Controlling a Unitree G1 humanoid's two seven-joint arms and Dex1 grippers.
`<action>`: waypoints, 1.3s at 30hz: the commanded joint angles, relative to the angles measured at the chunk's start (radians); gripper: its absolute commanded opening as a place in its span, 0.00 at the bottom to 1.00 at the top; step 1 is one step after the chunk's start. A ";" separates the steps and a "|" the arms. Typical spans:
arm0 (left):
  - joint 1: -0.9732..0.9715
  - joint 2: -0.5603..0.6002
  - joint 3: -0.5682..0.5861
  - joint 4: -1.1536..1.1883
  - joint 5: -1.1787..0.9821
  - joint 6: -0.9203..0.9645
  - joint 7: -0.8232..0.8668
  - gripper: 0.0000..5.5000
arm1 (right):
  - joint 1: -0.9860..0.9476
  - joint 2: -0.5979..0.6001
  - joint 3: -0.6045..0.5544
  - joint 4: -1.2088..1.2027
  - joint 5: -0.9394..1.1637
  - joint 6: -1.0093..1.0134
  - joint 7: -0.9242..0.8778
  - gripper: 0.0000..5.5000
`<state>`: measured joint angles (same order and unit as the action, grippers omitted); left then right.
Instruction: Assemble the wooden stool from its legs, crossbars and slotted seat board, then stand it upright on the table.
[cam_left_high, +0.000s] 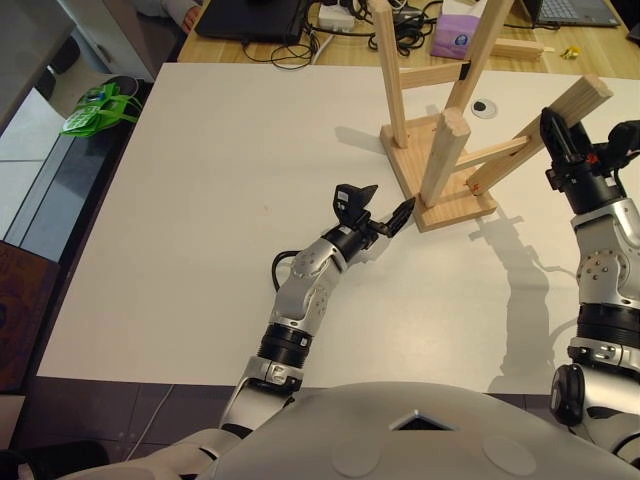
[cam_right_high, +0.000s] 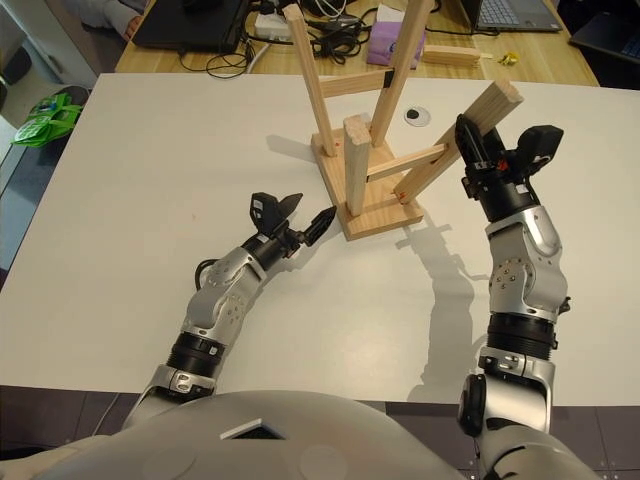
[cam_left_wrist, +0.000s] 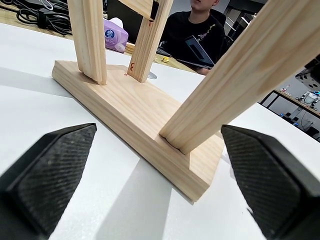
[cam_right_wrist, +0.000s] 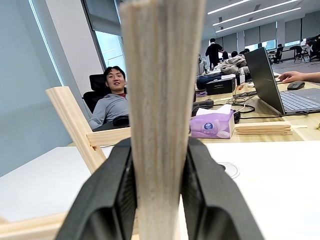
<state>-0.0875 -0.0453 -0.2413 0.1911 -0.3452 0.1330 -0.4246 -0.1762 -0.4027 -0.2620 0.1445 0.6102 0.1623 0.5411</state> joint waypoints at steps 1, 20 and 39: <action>0.002 -0.068 -0.020 -0.039 -0.002 0.005 0.008 0.84 | 0.065 0.006 0.036 0.058 -0.045 0.092 -0.003 0.18; -0.132 0.005 -0.102 -0.238 0.099 0.076 -0.013 0.84 | 0.060 0.019 0.045 0.066 -0.051 0.078 0.007 0.18; -0.131 -0.033 -0.083 -0.165 0.099 0.030 0.011 0.43 | 0.065 0.025 0.051 0.067 -0.054 0.074 0.014 0.18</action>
<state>-0.2076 -0.0429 -0.3374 0.0137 -0.2478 0.1692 -0.4276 -0.1794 -0.3993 -0.2576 0.1480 0.6076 0.1604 0.5560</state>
